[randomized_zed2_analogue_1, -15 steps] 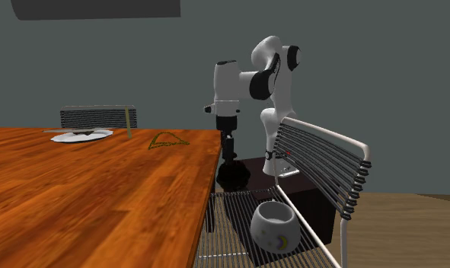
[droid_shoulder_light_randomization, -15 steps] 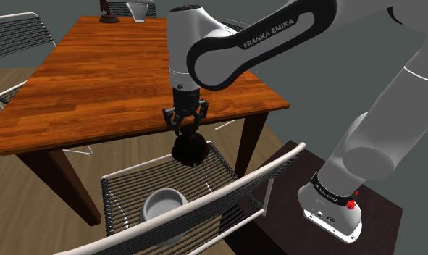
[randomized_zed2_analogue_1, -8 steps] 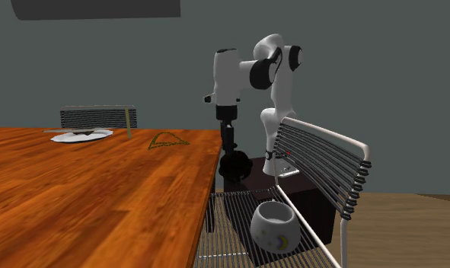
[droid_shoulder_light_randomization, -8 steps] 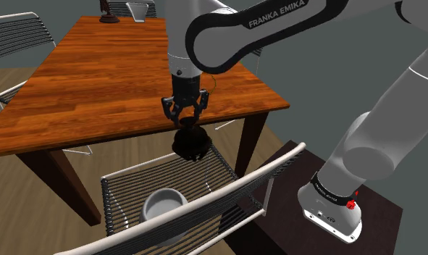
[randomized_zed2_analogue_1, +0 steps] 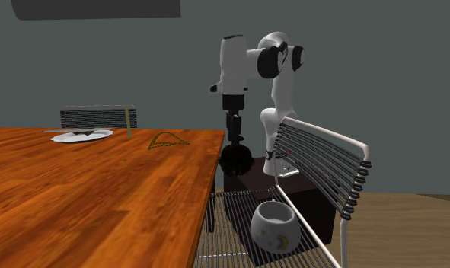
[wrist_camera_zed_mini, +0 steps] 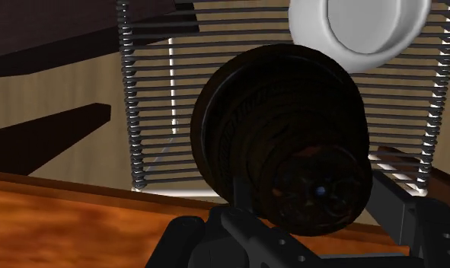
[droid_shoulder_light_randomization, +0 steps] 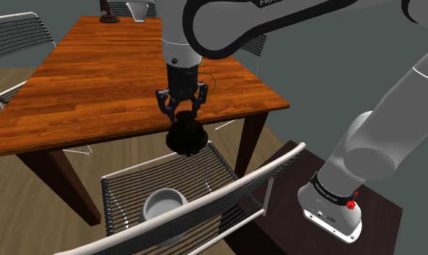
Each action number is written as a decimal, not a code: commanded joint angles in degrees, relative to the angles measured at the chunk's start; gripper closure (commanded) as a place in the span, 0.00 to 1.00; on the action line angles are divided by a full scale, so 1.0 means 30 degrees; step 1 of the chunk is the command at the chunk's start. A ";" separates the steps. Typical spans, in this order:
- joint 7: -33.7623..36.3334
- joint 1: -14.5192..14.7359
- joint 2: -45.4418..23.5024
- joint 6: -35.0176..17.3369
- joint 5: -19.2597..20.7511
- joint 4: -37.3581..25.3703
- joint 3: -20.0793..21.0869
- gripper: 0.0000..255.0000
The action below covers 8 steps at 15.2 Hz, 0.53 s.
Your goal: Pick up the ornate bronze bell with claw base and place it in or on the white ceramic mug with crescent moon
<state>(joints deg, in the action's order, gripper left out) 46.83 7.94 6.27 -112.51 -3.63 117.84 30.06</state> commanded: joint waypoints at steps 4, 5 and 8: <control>0.2127 0.0917 0.0049 0.1075 -0.0108 -0.1122 0.1172 1.00; 0.2593 0.1101 -0.0023 0.1283 -0.0084 -0.1408 0.1430 1.00; 0.4049 0.1659 -0.0392 0.1920 0.0092 -0.2400 0.2220 1.00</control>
<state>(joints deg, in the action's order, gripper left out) 57.18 12.33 5.87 -107.31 -3.77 111.93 35.80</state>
